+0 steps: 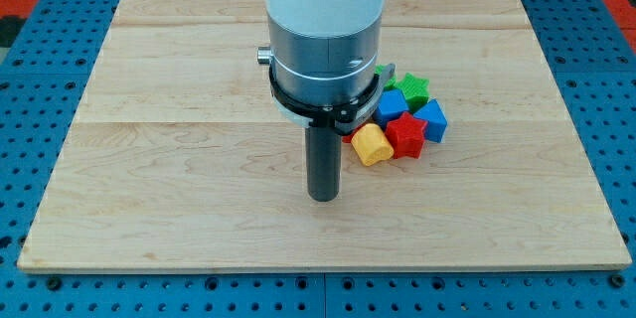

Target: Move your hand to the bottom of the group of blocks

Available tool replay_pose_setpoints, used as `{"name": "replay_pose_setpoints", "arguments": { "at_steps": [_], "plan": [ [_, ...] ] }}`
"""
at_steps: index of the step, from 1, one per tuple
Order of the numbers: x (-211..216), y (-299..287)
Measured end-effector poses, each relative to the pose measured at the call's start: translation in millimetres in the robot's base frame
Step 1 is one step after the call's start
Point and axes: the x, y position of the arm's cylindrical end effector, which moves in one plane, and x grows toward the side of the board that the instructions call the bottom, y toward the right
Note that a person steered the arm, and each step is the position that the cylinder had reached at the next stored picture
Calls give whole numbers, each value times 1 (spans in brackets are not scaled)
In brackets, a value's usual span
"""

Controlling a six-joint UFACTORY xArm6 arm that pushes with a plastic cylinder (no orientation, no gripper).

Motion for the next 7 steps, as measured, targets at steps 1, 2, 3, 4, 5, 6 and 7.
{"name": "replay_pose_setpoints", "arguments": {
  "at_steps": [1, 2, 3, 4, 5, 6, 7],
  "plan": [
    [0, 3],
    [2, 30],
    [3, 39],
    [3, 40],
    [3, 43],
    [3, 53],
    [-10, 76]
  ]
}}
